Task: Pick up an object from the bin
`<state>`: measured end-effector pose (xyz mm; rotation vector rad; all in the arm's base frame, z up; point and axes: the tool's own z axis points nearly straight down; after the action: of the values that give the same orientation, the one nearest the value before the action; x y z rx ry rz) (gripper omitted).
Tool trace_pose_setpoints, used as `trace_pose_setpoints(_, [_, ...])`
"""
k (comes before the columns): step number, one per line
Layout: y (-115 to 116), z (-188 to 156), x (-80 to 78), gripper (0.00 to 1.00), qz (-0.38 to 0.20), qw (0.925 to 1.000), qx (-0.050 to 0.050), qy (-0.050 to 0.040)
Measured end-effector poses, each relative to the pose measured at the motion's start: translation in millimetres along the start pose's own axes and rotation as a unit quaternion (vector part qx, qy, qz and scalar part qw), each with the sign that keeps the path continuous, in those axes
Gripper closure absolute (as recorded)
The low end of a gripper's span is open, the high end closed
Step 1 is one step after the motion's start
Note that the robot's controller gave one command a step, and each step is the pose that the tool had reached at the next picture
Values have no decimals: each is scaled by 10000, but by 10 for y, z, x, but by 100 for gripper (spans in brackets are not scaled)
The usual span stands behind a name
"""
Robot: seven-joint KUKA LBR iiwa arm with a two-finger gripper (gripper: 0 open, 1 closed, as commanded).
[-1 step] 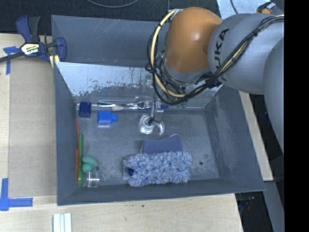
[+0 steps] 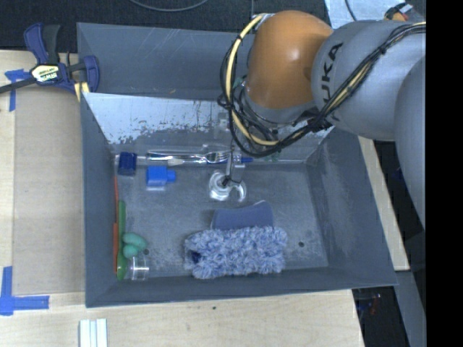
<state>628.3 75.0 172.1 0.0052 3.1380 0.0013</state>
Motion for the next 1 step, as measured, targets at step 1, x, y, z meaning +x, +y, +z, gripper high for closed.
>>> trace_pose_setpoints(1, [447,548,121,0,-282,9996,-9,13])
